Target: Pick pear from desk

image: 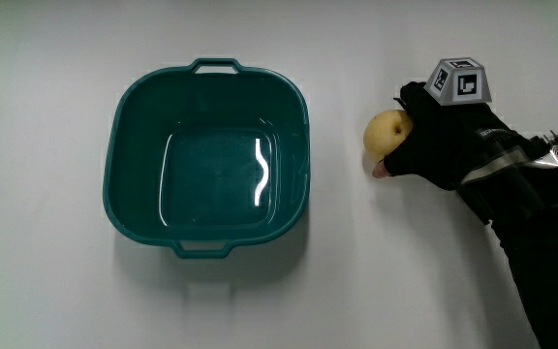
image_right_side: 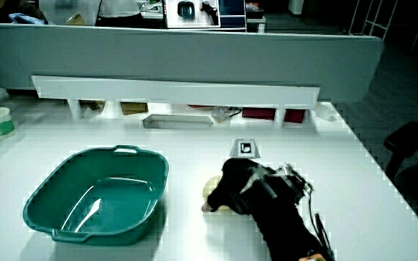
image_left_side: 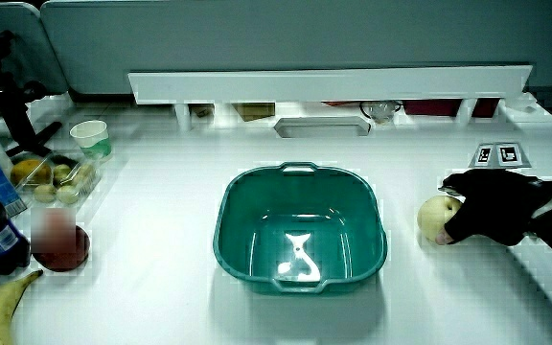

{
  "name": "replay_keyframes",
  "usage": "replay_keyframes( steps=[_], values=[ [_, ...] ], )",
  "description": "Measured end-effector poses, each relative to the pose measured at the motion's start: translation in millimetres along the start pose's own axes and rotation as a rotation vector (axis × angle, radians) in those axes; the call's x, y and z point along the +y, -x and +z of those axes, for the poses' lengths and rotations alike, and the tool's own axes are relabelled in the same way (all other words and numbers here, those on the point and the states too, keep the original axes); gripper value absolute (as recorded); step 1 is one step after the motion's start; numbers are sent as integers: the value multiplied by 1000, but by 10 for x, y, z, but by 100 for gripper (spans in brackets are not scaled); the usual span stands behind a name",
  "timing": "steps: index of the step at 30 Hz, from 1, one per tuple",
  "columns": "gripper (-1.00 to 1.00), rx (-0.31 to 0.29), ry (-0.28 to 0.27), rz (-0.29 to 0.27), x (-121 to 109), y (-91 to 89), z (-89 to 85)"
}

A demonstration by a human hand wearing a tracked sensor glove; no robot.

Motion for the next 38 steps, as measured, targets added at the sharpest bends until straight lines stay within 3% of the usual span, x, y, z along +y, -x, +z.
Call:
replay_keyframes(
  steps=[6, 12, 14, 18, 26, 31, 38],
  values=[
    [57, 9, 4, 14, 1, 9, 0],
    [79, -19, -56, 1, -12, 6, 0],
    [86, -18, -57, 33, -30, 26, 4],
    [100, -32, -87, 40, -62, 36, 12],
    [100, -16, -150, 53, -177, 76, 243],
    [100, -29, -185, 114, -424, 288, 468],
    [100, -42, -235, 189, -632, 634, 658]
  ],
)
